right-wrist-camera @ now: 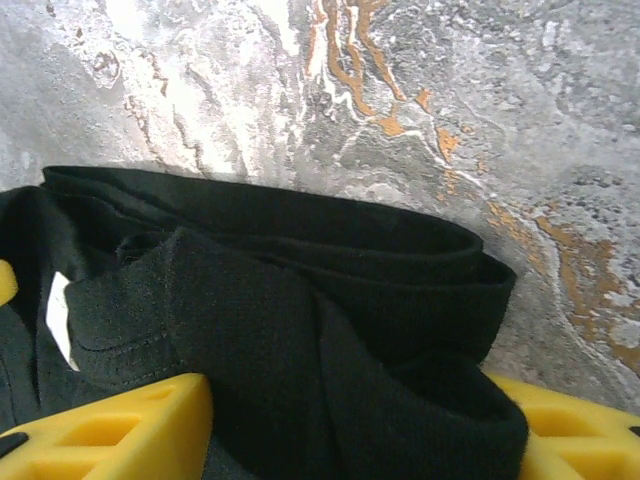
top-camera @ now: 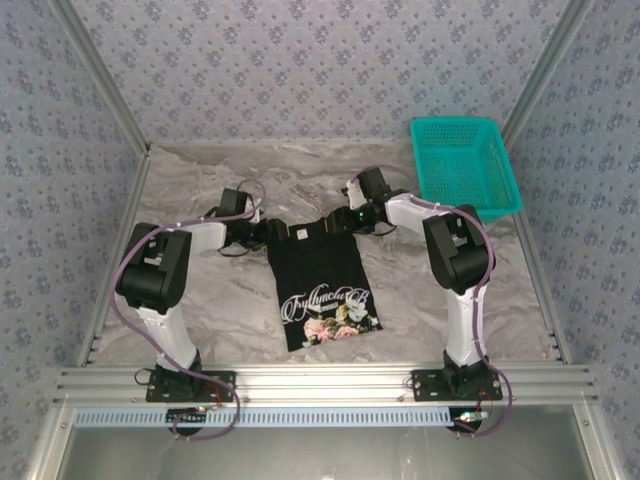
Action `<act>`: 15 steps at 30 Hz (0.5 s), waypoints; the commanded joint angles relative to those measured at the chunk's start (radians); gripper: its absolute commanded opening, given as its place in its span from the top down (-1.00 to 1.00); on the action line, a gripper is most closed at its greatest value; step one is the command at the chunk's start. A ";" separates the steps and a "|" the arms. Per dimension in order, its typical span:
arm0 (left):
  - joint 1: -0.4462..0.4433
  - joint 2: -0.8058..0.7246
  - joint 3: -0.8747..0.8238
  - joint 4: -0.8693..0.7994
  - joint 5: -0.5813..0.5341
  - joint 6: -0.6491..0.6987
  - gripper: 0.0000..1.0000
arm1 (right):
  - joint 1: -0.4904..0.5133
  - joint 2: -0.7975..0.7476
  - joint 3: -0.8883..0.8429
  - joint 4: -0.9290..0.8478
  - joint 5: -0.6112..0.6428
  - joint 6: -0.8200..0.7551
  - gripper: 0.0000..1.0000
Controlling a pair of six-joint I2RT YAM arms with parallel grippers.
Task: Fold the inside-out t-shirt
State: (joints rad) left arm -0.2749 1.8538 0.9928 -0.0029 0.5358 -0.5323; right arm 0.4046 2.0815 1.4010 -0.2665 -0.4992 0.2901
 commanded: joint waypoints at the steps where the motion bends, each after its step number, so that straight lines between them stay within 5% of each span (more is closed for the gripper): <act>1: -0.012 0.032 0.001 0.004 0.040 -0.004 -0.07 | 0.005 0.018 -0.021 0.030 -0.072 0.035 -0.19; 15: -0.002 0.069 0.010 0.070 0.078 -0.023 0.42 | -0.002 0.045 -0.041 0.171 -0.169 0.129 0.10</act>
State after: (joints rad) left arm -0.2733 1.8935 0.9943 0.0452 0.5690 -0.5476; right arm 0.4015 2.1021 1.3697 -0.1528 -0.6041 0.3779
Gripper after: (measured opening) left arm 0.309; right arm 0.457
